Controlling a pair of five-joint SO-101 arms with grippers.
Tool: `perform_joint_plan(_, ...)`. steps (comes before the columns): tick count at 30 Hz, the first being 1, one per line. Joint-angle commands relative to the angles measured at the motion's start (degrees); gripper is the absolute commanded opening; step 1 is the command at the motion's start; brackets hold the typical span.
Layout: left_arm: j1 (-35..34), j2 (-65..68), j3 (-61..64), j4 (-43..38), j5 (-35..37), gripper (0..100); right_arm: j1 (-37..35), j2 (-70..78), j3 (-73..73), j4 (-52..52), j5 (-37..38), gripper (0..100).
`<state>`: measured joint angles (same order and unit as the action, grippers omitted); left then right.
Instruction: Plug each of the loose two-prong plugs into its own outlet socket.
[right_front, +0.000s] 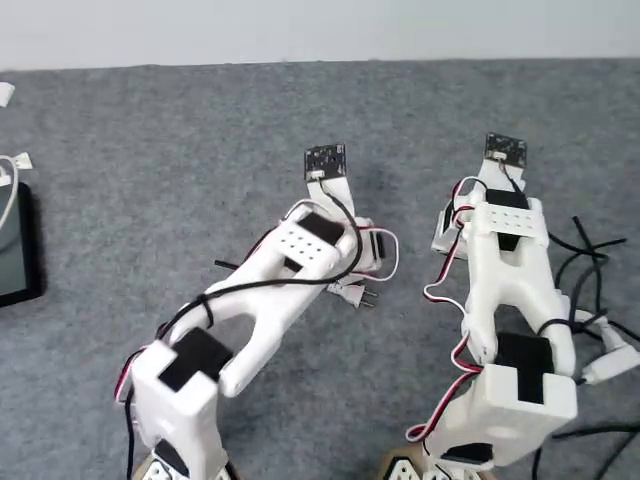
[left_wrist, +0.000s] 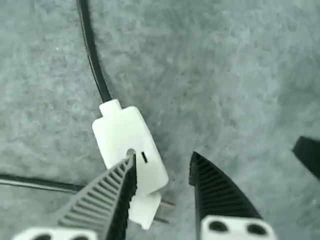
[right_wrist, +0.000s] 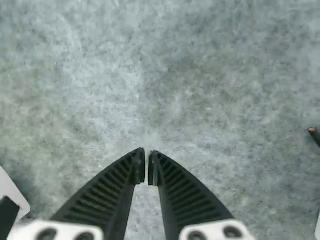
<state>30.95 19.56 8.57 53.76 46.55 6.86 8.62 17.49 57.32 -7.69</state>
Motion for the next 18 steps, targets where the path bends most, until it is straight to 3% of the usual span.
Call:
perform_joint_plan(1,-0.09,2.99,-5.41,2.2,2.55,17,0.4,-3.3,-0.62,-0.75,0.7,0.9)
perform_joint_plan(18,-2.2,4.66,-5.14,11.69,2.73,17,0.04,-3.12,-0.62,-0.84,2.29,0.9)
